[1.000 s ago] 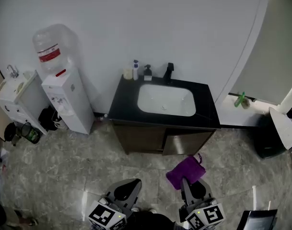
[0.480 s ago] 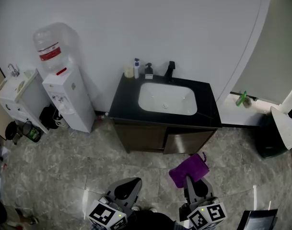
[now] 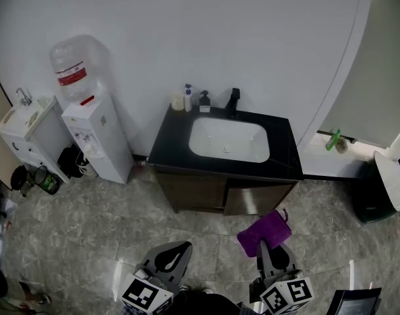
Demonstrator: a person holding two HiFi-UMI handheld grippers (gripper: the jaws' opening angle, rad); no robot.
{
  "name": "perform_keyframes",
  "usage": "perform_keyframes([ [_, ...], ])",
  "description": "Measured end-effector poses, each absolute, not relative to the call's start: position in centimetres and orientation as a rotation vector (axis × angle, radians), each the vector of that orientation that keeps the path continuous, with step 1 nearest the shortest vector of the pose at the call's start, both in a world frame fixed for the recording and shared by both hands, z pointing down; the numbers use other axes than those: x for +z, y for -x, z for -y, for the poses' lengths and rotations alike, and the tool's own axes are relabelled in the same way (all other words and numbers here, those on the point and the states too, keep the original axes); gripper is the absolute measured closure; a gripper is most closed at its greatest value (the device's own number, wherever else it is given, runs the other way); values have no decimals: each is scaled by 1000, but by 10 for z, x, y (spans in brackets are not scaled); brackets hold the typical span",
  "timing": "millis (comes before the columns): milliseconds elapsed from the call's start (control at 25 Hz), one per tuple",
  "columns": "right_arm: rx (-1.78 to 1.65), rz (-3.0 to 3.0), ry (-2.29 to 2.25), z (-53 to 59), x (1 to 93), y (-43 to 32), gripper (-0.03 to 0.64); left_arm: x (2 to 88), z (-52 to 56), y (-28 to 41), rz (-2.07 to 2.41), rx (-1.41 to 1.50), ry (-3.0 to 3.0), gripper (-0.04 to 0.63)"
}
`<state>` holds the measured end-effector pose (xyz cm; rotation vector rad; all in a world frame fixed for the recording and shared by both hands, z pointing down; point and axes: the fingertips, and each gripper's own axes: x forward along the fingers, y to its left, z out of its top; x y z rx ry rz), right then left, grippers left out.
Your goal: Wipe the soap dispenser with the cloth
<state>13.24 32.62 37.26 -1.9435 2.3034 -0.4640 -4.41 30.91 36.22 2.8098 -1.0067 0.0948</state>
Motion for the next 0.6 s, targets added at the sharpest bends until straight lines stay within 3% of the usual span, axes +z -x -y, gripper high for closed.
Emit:
perform_keyframes([
  [600, -464, -2322, 1958, -290, 391, -152, 534, 378, -269, 29, 1017, 8, -2678, 594],
])
